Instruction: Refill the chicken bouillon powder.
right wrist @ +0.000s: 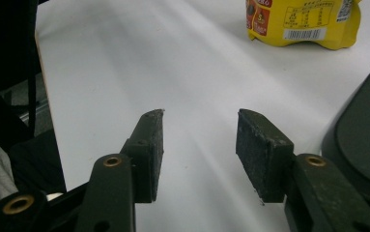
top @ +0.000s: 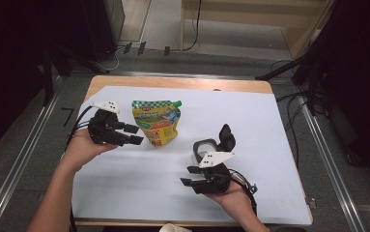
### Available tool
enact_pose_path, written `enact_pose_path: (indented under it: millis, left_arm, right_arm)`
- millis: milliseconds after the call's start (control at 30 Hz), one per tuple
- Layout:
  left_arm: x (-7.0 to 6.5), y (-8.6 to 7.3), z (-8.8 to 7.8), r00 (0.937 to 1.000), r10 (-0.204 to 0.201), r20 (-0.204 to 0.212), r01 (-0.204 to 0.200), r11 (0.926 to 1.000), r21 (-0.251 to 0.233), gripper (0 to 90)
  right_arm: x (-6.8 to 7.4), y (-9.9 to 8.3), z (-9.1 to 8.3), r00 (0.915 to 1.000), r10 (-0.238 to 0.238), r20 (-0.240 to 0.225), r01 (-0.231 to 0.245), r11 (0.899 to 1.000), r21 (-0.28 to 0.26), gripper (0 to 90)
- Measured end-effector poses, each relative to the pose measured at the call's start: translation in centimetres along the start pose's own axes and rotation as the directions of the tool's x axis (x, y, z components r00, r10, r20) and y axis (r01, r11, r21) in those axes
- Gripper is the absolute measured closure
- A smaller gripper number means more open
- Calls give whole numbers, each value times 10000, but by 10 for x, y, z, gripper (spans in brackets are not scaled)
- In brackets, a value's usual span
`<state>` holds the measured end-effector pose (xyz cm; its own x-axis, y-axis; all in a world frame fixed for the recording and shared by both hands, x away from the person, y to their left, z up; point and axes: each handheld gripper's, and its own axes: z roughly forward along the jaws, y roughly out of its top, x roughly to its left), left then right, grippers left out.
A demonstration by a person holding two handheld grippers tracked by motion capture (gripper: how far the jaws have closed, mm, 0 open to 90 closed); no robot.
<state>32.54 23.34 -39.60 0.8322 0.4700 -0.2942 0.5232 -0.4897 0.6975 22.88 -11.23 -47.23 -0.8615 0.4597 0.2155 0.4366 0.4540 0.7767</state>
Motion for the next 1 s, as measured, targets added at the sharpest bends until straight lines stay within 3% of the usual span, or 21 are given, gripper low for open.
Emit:
enact_pose_path:
  millis: [267,400,667,833,1000]
  left_arm:
    - [20,-5,2,9983,-349,-475,340,9992,-187,438]
    - [26,1,12,9986,-325,-407,315,9992,-242,439]
    - [27,15,31,9972,10,-747,-29,9997,-261,447]
    - [28,17,36,9970,100,-767,-136,9988,-466,479]
    - [31,17,43,9982,-47,-605,3,9973,-740,539]
  right_arm:
    - [2,0,2,9999,-92,-110,93,9999,48,537]
    - [2,-1,3,9999,-60,-90,60,9999,93,536]
    - [2,4,11,10000,-57,-75,57,10000,75,524]
    - [7,8,16,9996,-256,-76,256,9997,-23,516]
    - [7,19,26,9998,-202,83,203,9997,-129,508]
